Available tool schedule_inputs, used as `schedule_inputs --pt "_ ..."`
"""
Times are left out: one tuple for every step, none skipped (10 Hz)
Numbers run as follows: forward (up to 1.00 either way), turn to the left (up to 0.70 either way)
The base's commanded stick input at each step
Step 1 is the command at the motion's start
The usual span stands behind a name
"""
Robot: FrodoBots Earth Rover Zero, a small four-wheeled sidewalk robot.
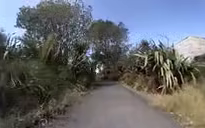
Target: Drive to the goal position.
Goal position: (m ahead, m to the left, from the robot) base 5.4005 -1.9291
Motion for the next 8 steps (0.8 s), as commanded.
schedule_inputs --pt "0.70 0.00" --pt "0.70 0.00" --pt "0.70 0.00" --pt "0.70 0.00" --pt "0.70 0.00" --pt "0.70 0.00" --pt "0.85 0.00" --pt "0.85 0.00"
